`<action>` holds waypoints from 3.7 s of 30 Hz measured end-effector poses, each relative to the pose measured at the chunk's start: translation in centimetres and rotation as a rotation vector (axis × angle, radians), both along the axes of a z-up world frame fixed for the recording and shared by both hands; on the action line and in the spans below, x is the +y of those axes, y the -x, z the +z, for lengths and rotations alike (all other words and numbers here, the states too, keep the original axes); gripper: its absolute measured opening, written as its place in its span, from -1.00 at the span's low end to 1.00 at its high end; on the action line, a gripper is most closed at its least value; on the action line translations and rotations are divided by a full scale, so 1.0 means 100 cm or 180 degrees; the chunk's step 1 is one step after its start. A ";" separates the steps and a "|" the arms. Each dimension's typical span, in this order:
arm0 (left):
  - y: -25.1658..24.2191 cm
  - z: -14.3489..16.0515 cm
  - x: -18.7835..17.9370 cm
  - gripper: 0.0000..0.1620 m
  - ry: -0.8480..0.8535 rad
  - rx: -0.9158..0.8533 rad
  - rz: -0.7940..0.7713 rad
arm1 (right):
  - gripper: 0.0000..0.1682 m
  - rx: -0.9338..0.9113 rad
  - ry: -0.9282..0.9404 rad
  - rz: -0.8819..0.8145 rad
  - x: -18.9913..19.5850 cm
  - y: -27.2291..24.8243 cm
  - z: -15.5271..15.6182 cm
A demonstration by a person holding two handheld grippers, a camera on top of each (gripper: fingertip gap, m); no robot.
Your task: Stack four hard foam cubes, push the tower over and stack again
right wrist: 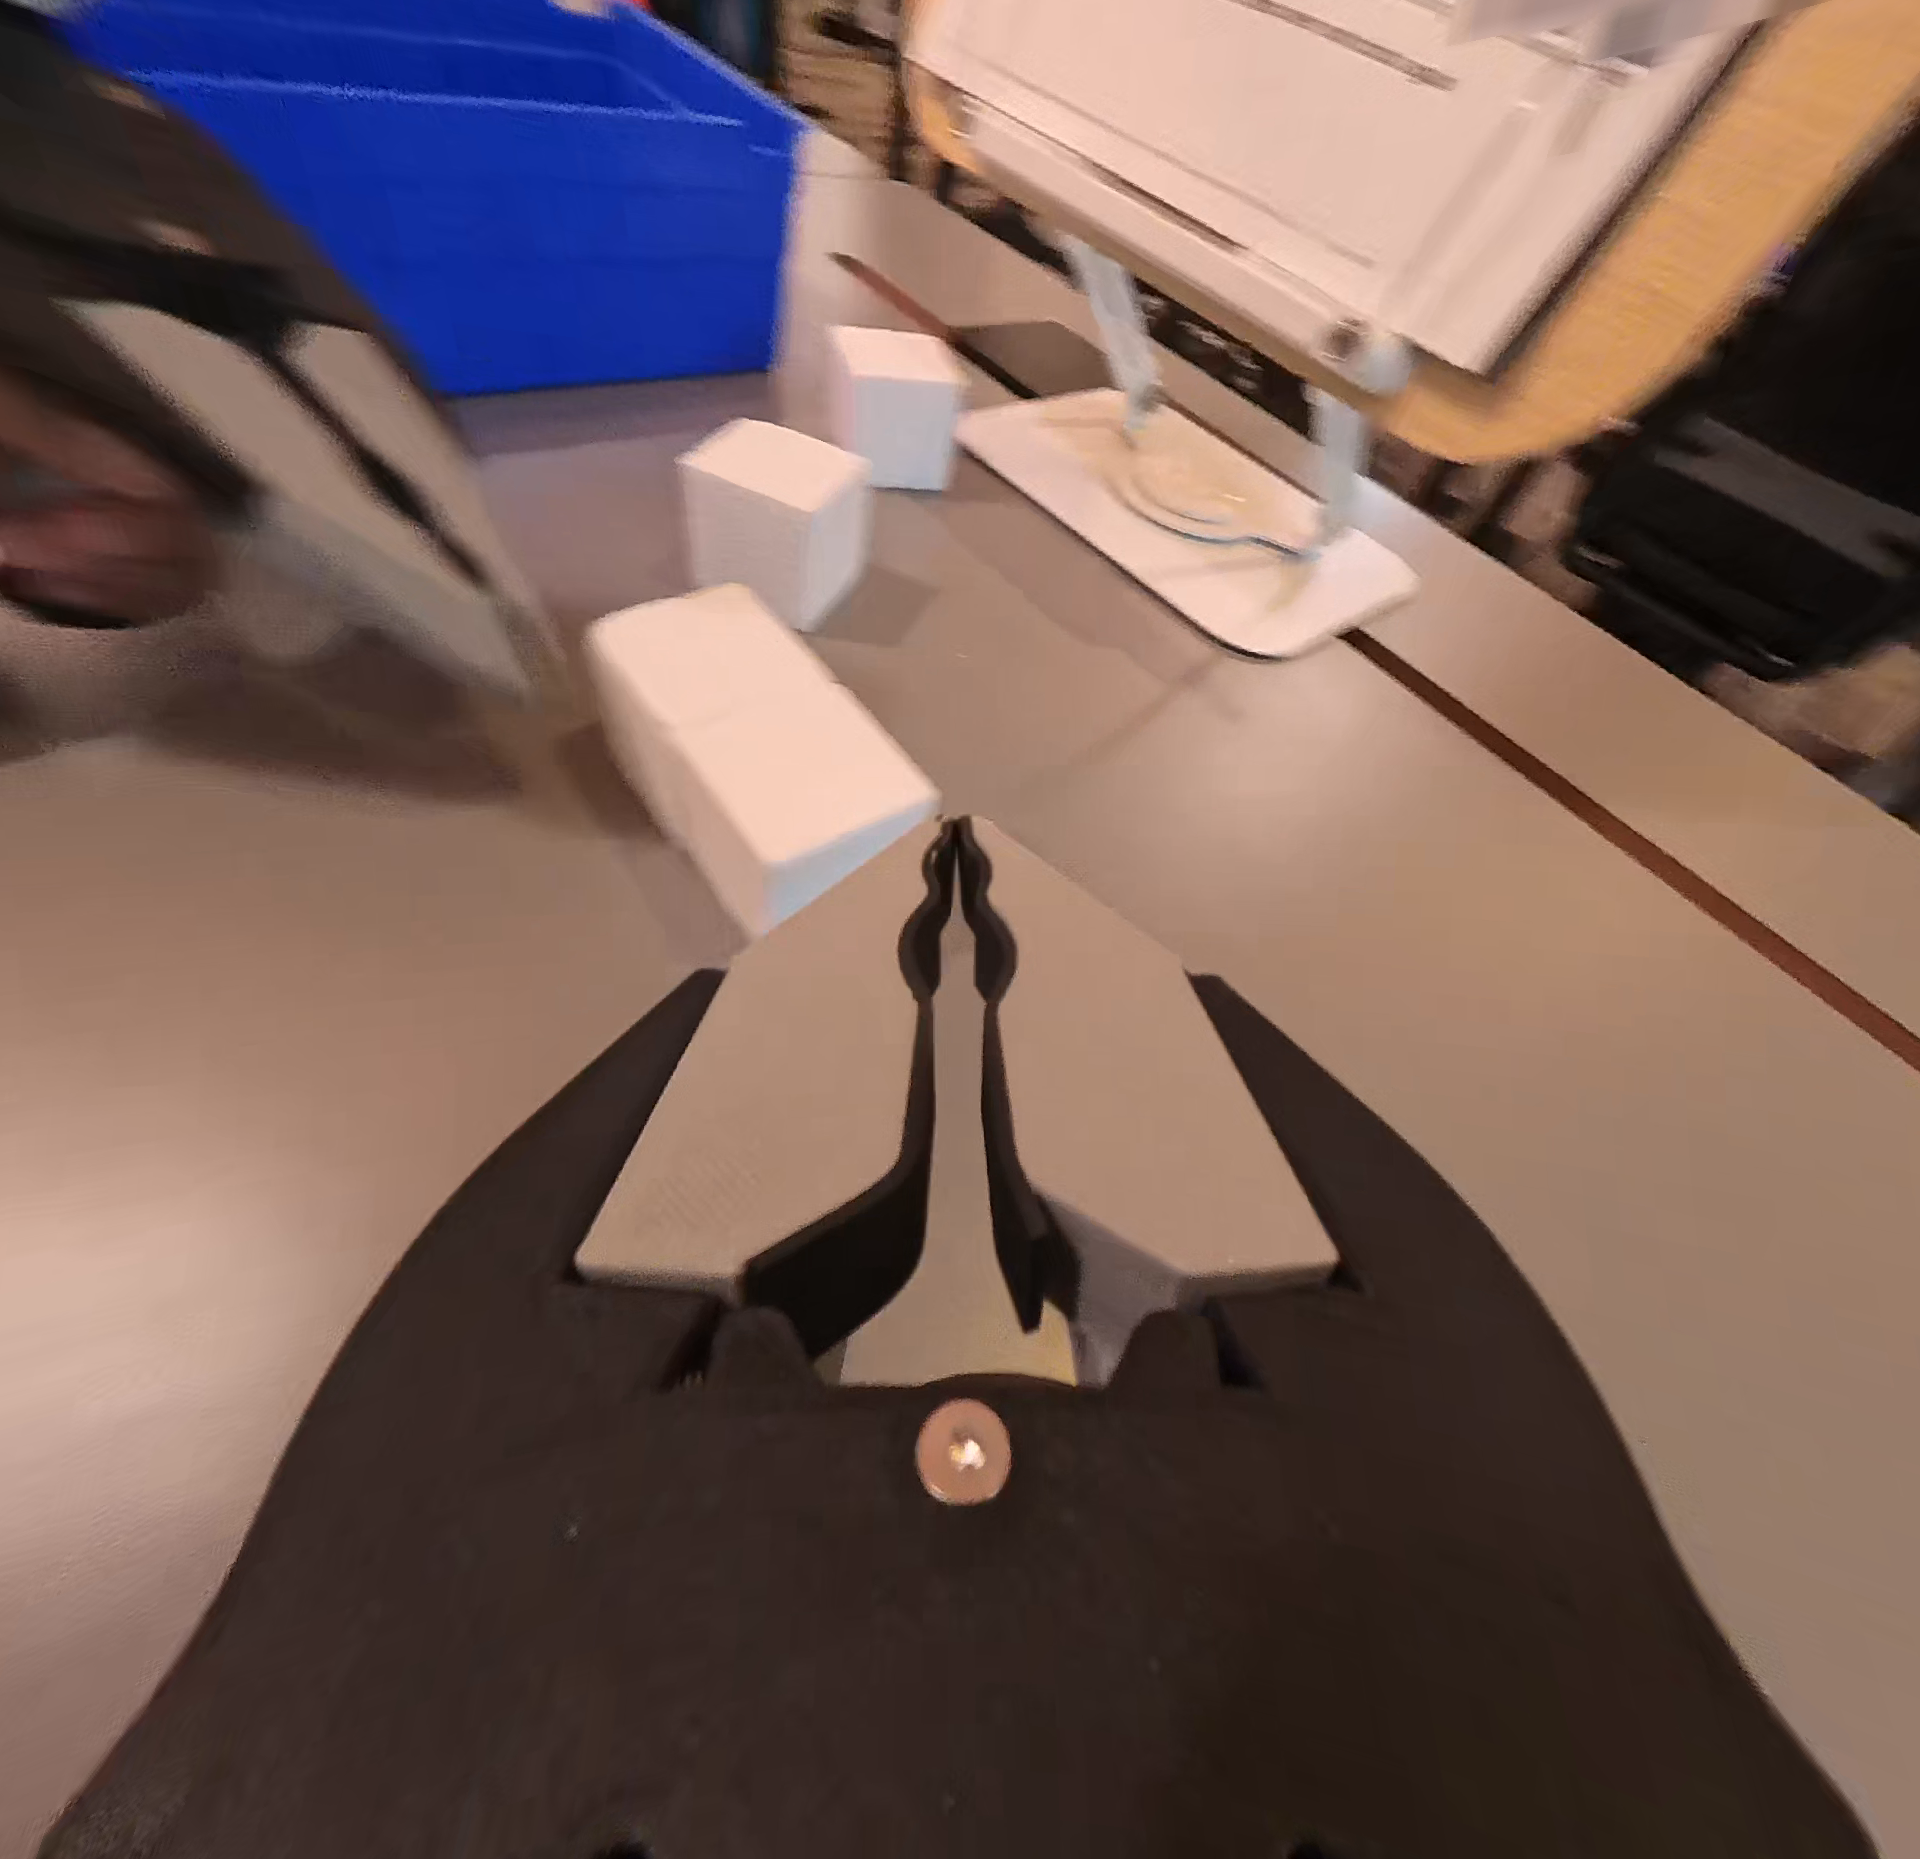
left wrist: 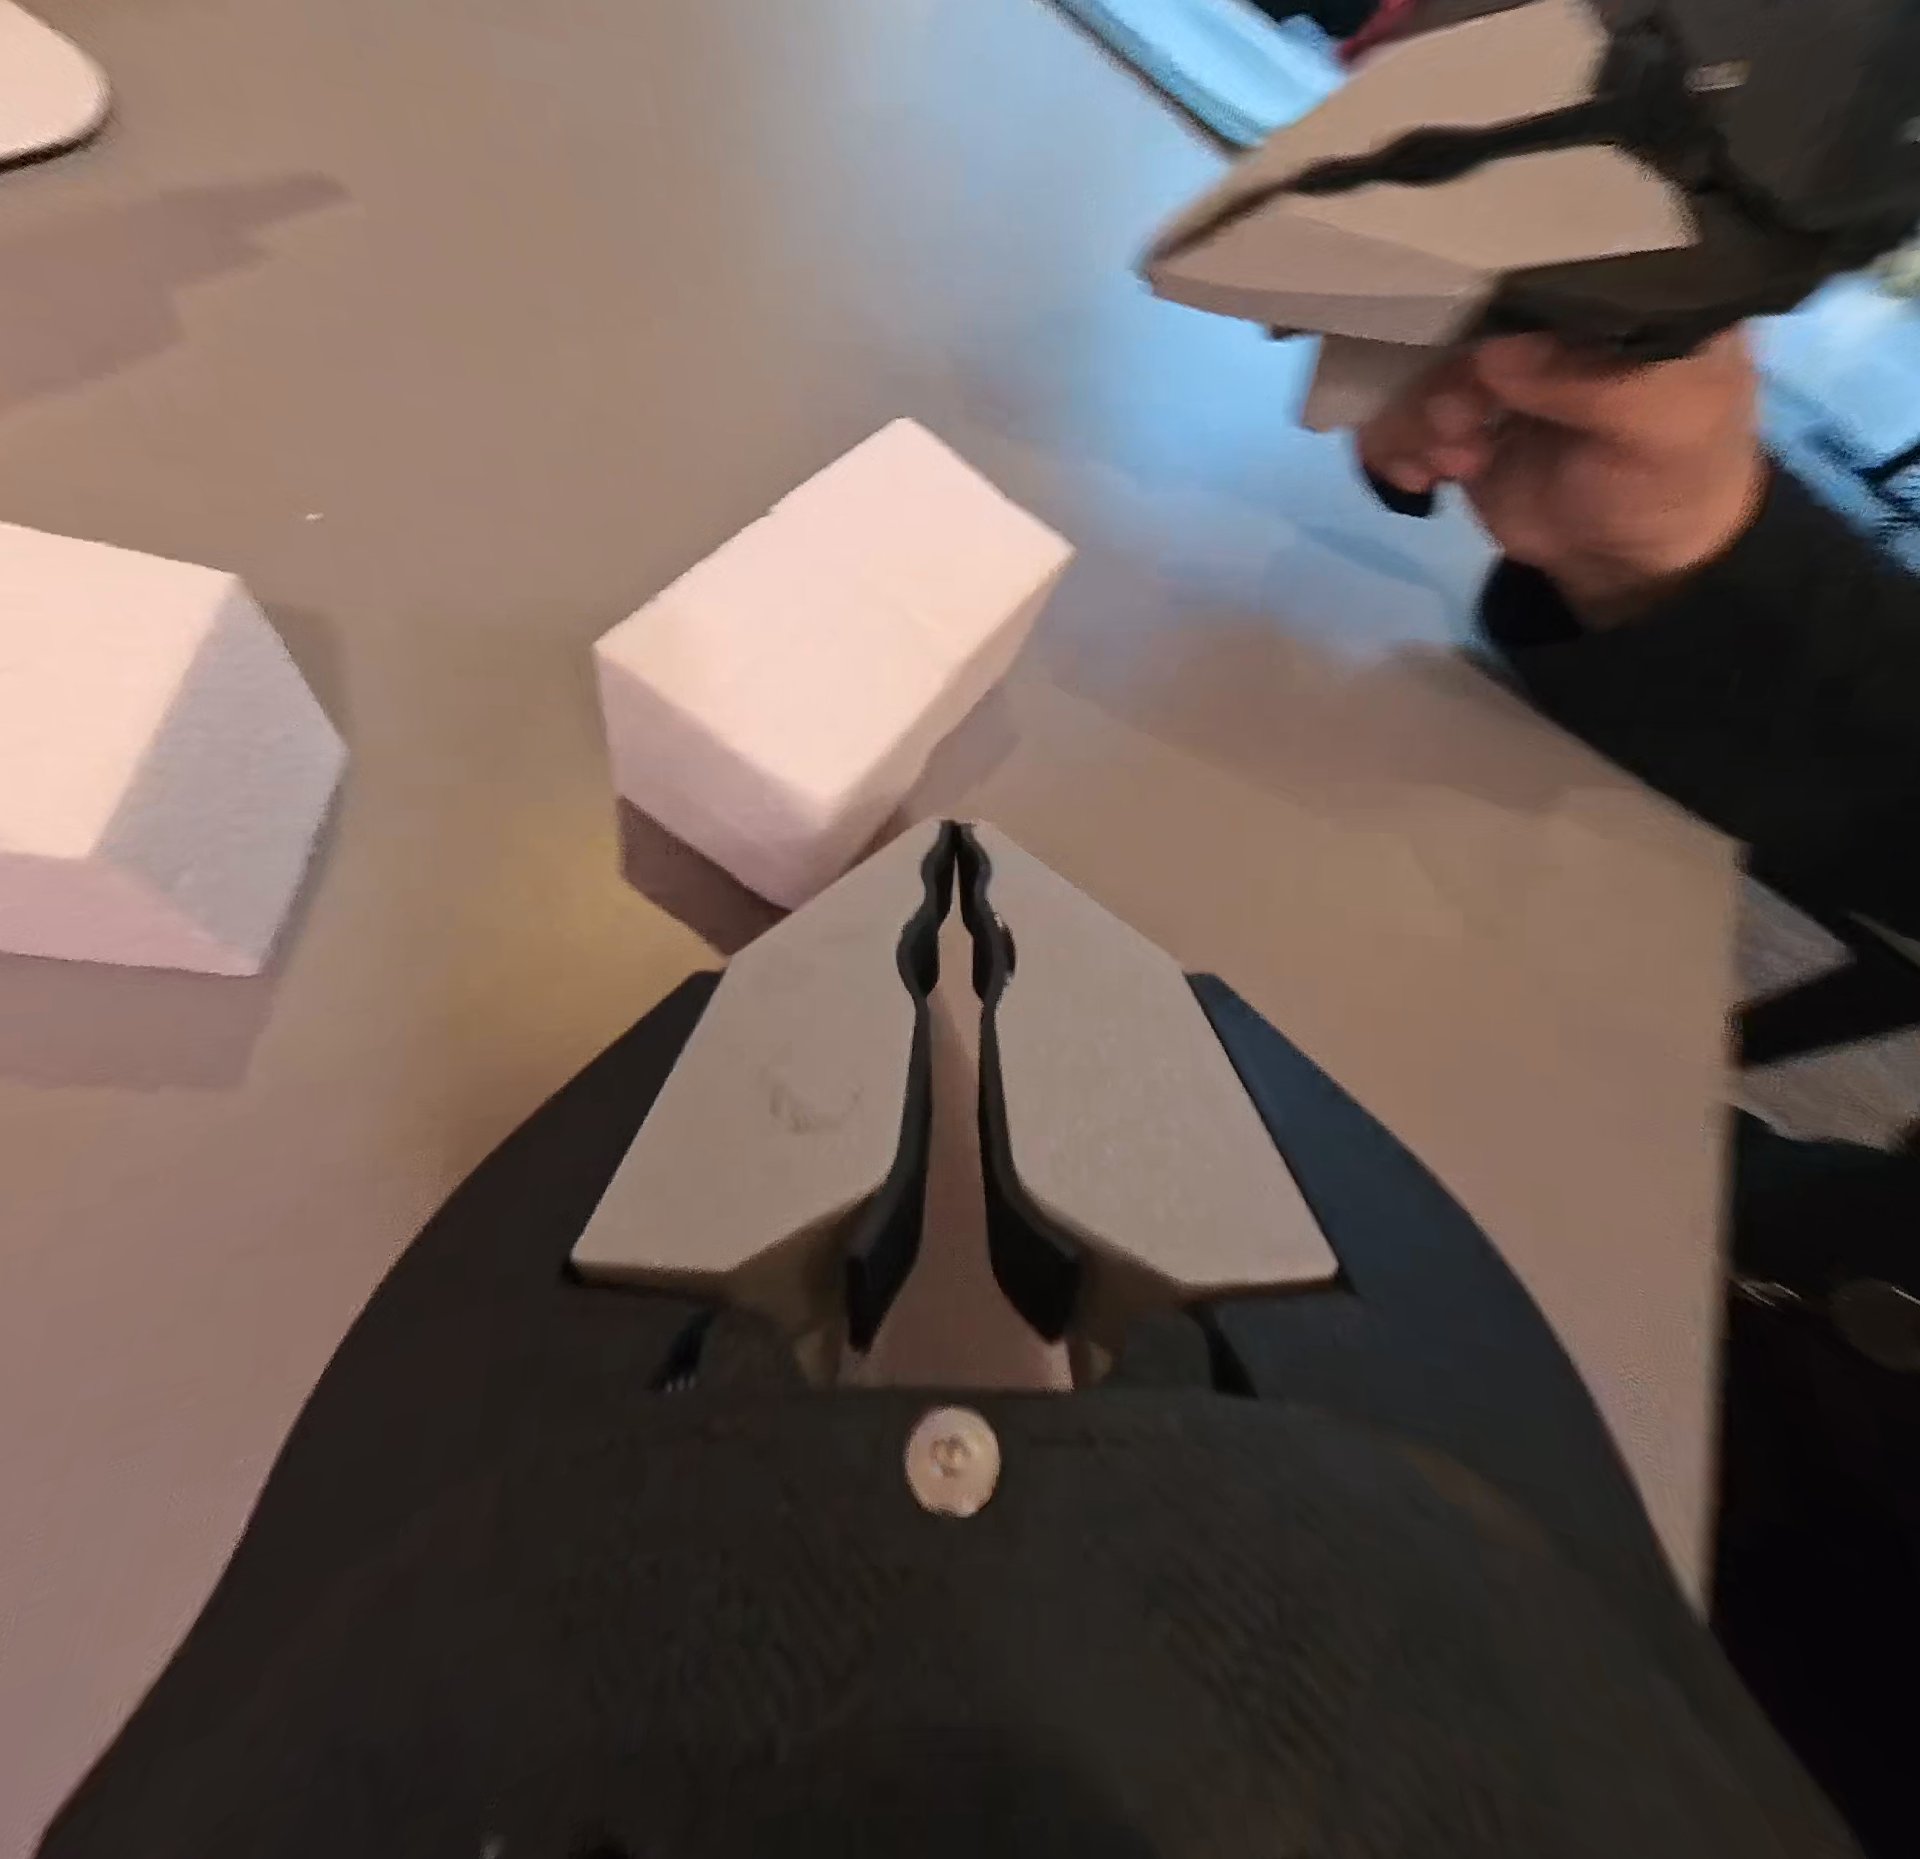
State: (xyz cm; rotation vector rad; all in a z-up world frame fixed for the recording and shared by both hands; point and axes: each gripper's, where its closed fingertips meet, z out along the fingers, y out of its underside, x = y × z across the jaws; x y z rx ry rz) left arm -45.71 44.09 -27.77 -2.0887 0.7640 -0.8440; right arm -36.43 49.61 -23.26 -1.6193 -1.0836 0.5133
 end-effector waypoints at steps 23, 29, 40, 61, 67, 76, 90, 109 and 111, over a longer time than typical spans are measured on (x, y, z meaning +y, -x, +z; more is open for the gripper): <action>0.034 0.023 0.037 -0.46 -0.0421 -0.0155 0.0908 | -0.86 -0.0247 0.0156 -0.0309 0.015 0.009 -0.036; 0.029 0.008 0.040 0.02 -0.0475 0.0216 0.0882 | -0.71 0.0005 0.0261 -0.0097 0.009 0.007 -0.025; 0.019 -0.007 0.043 0.10 -0.0718 0.0598 0.0508 | -0.61 0.0056 0.0060 0.1062 -0.029 -0.024 -0.019; -0.090 -0.028 0.012 -0.25 -0.0351 0.0669 -0.0730 | -0.68 0.0114 0.0009 0.0894 -0.014 -0.036 -0.011; -0.115 -0.021 -0.002 -0.04 -0.0637 0.0808 -0.0884 | -0.67 0.0337 0.0045 0.0761 -0.007 -0.046 -0.001; 0.010 0.044 0.047 0.08 -0.1006 0.0272 0.0416 | -0.70 0.0442 0.0008 0.0638 -0.003 -0.051 0.003; 0.099 -0.009 0.106 0.08 -0.0823 0.1008 0.0829 | -0.69 0.0462 0.0058 0.0709 0.000 -0.043 0.003; -0.051 0.051 0.031 -0.27 -0.1000 0.0752 -0.0457 | -0.72 0.0584 0.0033 0.0484 0.010 -0.057 0.009; -0.070 0.056 0.026 -0.27 -0.0952 0.0780 -0.0515 | -0.78 0.0499 0.0068 0.0236 0.022 -0.063 0.003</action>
